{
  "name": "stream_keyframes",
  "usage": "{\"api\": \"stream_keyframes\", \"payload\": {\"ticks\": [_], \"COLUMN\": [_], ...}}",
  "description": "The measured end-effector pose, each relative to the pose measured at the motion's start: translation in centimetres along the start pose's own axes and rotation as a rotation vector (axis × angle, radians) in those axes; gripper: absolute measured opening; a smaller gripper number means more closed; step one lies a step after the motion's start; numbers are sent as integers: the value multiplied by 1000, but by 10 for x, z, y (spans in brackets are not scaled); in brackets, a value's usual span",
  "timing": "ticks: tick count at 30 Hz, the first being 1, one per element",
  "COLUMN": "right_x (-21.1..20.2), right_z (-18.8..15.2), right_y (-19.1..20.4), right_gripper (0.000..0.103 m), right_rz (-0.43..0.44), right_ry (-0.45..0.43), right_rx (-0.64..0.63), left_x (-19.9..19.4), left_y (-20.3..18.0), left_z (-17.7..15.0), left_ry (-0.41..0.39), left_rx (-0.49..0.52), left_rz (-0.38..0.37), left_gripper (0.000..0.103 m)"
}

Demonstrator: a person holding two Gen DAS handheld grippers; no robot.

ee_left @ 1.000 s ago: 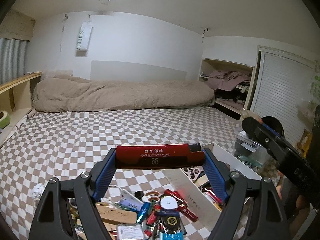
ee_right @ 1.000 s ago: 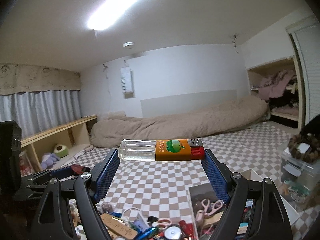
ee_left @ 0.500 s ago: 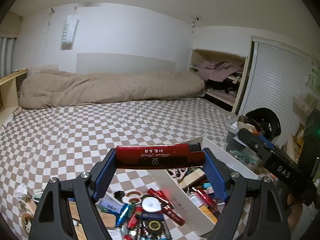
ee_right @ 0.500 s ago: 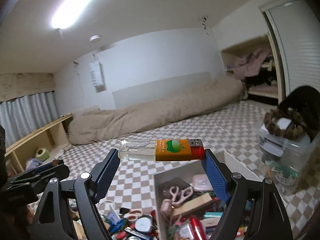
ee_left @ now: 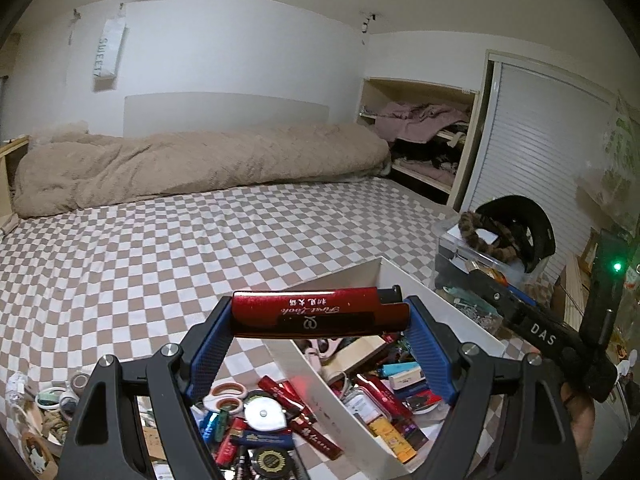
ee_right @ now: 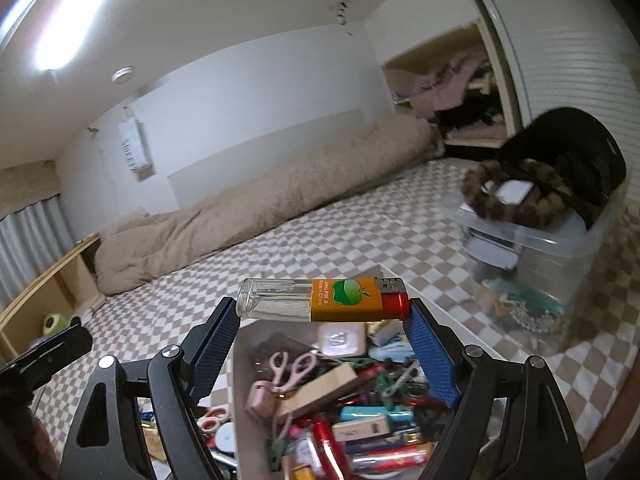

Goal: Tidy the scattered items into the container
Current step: 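Carry the red case and clear lighter up over the SHOES box with both tools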

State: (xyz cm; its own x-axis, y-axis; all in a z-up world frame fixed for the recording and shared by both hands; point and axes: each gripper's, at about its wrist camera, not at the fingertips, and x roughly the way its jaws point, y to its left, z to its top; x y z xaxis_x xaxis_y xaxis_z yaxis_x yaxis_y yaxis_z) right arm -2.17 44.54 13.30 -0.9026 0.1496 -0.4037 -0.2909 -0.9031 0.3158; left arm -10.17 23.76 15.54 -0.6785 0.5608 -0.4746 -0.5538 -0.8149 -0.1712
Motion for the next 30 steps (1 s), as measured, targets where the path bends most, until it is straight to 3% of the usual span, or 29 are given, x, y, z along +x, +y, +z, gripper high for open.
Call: {"api": "stream_keyframes", "payload": {"ticks": [14, 17, 23, 30], "right_x": [68, 77, 80, 72], "right_z": [-33, -37, -39, -36], "right_y": [-20, -19, -19, -35], "right_gripper": [84, 84, 84, 84], "right_rz": [-54, -2, -47, -41], "right_ry": [234, 276, 301, 284], "right_rx": [-18, -8, -19, 42], "left_x": [36, 42, 51, 56], "left_y": [-26, -28, -28, -30], "left_z": [-13, -16, -21, -29], "left_ry": [62, 72, 92, 109], "left_rx": [22, 18, 10, 21], "left_rz": [-52, -62, -63, -66], "left_gripper": [83, 83, 83, 83]}}
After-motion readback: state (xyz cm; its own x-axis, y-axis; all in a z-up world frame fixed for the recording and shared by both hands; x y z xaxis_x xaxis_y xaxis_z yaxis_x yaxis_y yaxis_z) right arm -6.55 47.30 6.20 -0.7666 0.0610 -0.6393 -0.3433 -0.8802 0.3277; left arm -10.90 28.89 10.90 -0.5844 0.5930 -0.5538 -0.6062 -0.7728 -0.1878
